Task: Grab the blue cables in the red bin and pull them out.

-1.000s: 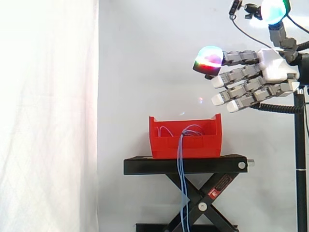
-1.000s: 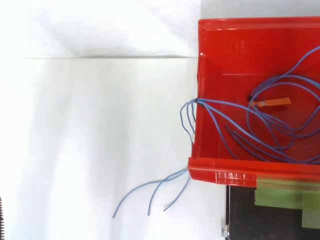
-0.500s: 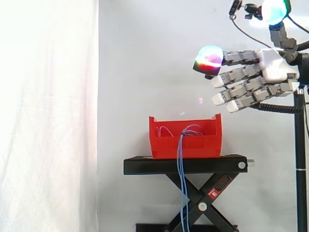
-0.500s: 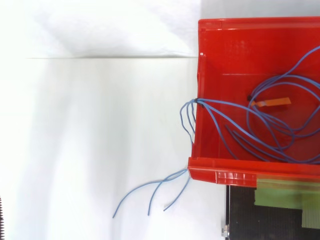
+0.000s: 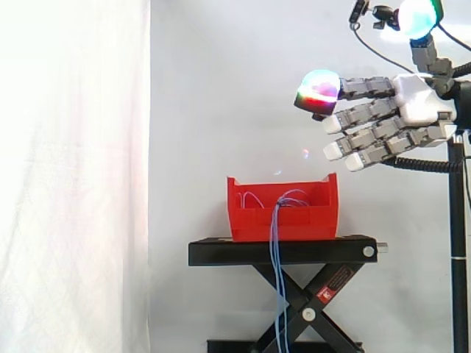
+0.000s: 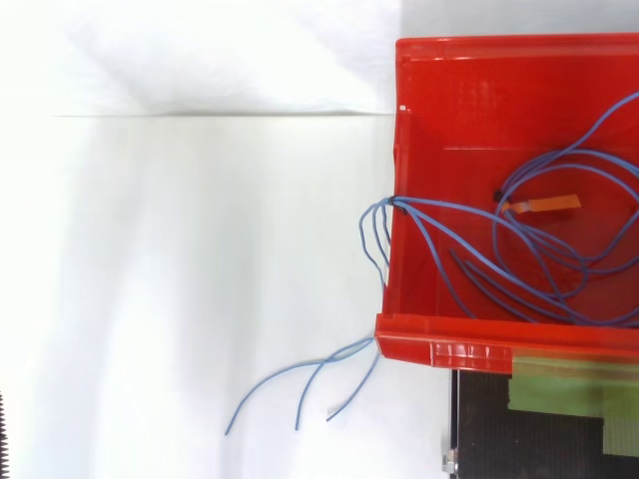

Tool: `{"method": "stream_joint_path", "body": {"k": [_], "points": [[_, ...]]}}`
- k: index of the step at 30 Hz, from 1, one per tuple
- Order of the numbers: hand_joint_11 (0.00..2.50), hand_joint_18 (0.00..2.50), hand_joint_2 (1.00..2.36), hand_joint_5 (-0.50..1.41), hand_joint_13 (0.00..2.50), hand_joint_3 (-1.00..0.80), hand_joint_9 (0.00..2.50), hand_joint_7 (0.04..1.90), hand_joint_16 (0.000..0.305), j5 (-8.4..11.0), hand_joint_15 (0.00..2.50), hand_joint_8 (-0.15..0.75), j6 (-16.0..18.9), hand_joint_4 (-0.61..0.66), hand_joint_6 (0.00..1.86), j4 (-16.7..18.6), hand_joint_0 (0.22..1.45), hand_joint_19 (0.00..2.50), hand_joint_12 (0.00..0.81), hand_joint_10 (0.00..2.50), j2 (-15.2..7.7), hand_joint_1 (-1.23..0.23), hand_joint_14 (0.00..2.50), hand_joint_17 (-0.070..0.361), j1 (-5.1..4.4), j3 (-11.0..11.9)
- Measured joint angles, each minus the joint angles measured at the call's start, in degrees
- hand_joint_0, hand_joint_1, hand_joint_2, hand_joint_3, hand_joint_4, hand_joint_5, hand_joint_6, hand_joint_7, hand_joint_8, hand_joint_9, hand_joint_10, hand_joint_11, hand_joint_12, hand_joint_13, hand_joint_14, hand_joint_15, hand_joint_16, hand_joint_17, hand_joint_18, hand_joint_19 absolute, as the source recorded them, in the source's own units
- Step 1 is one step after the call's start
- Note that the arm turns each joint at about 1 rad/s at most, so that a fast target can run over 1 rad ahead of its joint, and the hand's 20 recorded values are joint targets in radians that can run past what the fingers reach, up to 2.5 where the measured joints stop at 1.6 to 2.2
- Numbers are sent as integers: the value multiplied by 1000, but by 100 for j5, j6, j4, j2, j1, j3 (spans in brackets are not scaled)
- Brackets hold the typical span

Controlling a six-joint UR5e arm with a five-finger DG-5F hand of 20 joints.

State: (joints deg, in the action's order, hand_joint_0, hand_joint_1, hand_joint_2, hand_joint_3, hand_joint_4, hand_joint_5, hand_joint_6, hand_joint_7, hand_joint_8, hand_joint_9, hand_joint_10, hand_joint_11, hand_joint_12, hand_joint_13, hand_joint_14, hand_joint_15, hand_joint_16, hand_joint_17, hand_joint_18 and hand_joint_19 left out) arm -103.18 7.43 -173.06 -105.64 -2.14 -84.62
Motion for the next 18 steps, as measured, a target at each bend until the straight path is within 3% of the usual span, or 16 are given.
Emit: {"method": "stream_joint_path", "body": {"k": [18], "points": [[0, 46, 1000, 247, 174, -1000, 339, 199, 60, 0, 31, 274, 0, 171, 6, 0, 733, 120, 367, 1, 0, -701, 0, 134, 1, 1]]}}
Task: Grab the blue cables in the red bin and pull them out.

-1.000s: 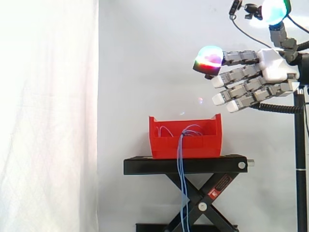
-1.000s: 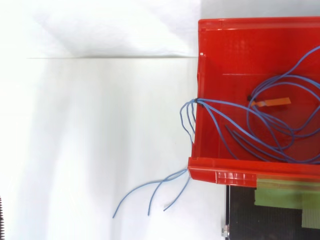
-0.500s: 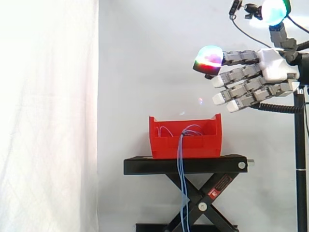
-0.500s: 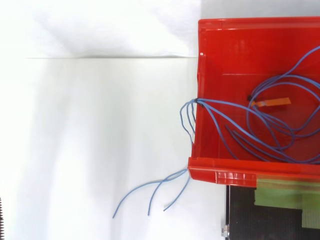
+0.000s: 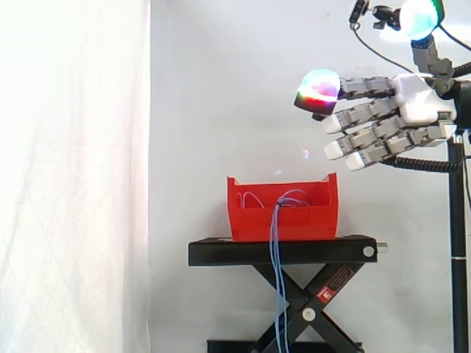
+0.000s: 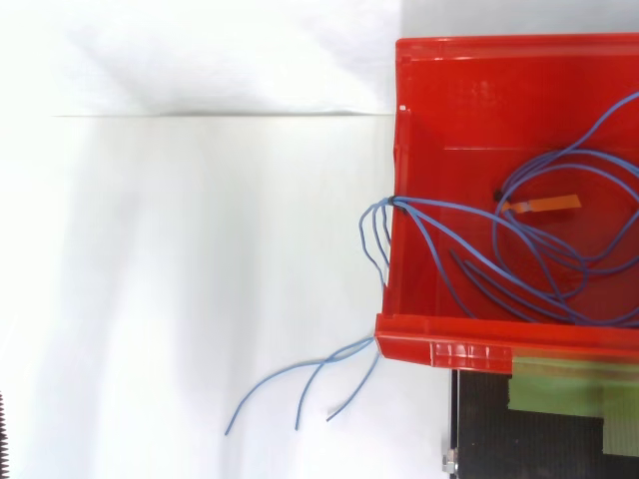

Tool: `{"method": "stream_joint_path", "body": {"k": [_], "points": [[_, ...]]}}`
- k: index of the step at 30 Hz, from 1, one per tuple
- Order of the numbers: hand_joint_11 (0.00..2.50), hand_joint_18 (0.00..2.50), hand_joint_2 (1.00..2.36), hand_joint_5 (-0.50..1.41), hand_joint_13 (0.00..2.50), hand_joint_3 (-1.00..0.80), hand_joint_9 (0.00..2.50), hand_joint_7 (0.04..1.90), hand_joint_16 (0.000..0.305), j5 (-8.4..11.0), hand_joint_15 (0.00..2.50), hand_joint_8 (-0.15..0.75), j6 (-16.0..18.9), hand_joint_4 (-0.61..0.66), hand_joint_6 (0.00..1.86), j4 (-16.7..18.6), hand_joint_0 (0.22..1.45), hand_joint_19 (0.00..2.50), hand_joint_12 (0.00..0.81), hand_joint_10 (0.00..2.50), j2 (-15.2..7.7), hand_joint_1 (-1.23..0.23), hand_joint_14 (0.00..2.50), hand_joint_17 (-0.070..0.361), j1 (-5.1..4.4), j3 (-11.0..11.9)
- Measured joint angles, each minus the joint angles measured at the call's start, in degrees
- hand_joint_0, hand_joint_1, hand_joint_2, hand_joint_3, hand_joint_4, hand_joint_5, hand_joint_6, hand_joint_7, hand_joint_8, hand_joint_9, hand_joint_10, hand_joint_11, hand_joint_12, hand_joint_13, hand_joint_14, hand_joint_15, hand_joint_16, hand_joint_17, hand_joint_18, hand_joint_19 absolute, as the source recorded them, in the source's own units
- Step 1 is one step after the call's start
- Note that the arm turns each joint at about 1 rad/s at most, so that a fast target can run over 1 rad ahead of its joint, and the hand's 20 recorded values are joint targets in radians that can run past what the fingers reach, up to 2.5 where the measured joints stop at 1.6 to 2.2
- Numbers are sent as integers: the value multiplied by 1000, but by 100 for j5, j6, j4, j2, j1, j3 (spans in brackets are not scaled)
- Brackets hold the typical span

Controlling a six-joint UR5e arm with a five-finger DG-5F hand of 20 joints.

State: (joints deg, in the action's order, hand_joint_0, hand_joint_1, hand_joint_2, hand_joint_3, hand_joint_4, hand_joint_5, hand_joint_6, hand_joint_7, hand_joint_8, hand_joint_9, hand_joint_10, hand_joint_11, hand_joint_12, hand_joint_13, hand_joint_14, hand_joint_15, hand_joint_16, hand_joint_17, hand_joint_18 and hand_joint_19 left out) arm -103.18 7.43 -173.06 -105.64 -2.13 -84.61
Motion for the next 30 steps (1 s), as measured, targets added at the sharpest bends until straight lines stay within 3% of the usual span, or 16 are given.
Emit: {"method": "stream_joint_path", "body": {"k": [30], "points": [[10, 126, 1000, 264, 224, -1000, 400, 204, 59, 0, 37, 285, 0, 177, 8, 0, 737, 136, 366, 0, 0, -701, 0, 132, 1, 0]]}}
